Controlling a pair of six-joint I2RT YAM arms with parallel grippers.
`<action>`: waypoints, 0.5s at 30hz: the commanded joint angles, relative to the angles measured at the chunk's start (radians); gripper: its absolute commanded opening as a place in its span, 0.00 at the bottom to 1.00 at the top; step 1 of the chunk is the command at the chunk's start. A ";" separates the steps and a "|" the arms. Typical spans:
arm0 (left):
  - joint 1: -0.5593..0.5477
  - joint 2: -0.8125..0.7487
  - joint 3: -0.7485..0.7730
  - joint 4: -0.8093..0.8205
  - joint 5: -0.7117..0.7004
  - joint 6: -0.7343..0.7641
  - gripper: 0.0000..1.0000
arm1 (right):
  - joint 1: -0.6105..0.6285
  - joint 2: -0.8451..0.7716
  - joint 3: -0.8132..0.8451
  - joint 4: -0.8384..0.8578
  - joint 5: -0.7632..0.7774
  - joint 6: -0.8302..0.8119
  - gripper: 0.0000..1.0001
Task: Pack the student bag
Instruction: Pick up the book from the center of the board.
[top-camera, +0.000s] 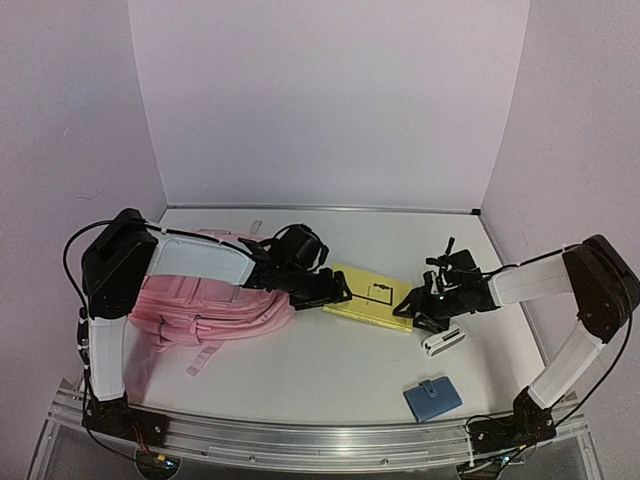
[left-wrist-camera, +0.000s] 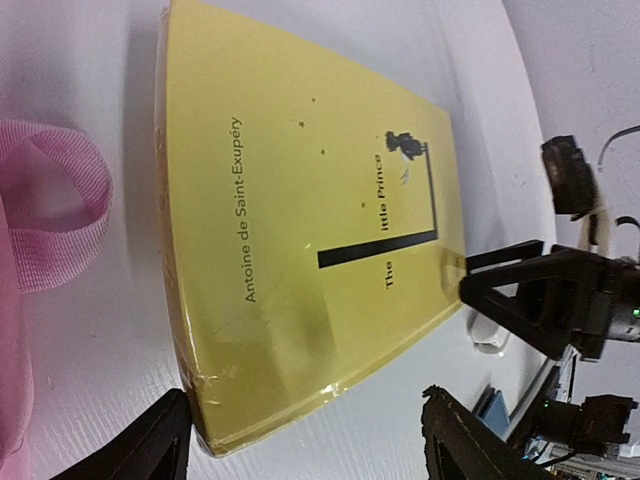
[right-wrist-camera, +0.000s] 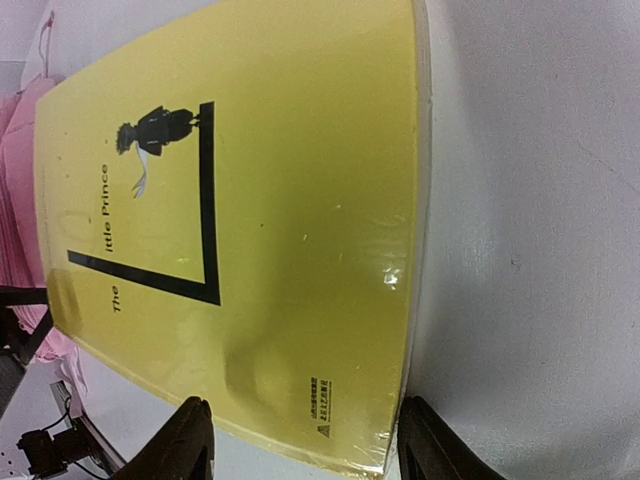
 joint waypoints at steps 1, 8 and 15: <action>-0.036 -0.155 0.008 0.154 0.042 0.009 0.79 | 0.049 0.023 0.042 0.104 -0.089 0.034 0.59; -0.037 -0.266 -0.093 0.127 -0.024 -0.025 0.79 | 0.093 0.085 0.119 0.146 -0.086 0.063 0.58; -0.036 -0.383 -0.218 0.087 -0.098 -0.068 0.79 | 0.164 0.189 0.220 0.179 -0.085 0.076 0.58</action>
